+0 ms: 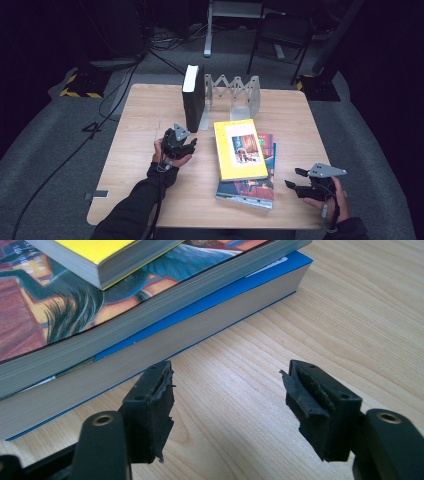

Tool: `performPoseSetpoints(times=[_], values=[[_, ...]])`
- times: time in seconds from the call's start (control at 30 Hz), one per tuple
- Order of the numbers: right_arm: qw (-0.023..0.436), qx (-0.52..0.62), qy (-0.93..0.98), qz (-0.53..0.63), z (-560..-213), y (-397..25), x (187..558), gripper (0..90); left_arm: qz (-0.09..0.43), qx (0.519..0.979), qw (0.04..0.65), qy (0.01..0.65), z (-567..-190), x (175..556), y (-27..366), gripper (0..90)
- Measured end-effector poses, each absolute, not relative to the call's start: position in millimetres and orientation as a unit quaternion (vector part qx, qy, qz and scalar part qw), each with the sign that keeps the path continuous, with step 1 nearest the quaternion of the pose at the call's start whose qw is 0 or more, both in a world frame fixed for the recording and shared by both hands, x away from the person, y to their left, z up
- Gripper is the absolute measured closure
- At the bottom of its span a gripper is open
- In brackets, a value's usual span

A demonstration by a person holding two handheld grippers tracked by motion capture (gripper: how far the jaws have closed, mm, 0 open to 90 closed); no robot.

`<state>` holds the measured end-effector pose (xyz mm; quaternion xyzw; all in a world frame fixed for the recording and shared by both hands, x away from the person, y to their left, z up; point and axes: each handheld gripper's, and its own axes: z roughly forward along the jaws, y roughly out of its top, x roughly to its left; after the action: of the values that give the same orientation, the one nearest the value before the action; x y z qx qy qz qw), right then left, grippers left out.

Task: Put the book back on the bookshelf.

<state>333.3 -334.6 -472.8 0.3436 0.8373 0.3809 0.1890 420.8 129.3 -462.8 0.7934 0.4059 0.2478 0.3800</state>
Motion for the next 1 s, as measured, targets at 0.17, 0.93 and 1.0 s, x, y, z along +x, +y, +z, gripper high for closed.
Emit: performPoseSetpoints(times=[0.17, 0.93, 1.0], values=[[0.190, 0.344, 0.836, 0.383, -472, -336, 333, 35.3, 0.234, 0.815, 0.379, 0.371, -463, 409, 138, 44.0], [0.194, 0.346, 0.830, 0.392, -463, -332, 329, 36.0, 0.128, 0.895, 0.351, 0.243, -484, 347, 145, 35.8], [0.193, 0.345, 0.831, 0.391, -463, -332, 329, 36.0, 0.115, 0.898, 0.351, 0.239, -486, 342, 143, 35.0]])
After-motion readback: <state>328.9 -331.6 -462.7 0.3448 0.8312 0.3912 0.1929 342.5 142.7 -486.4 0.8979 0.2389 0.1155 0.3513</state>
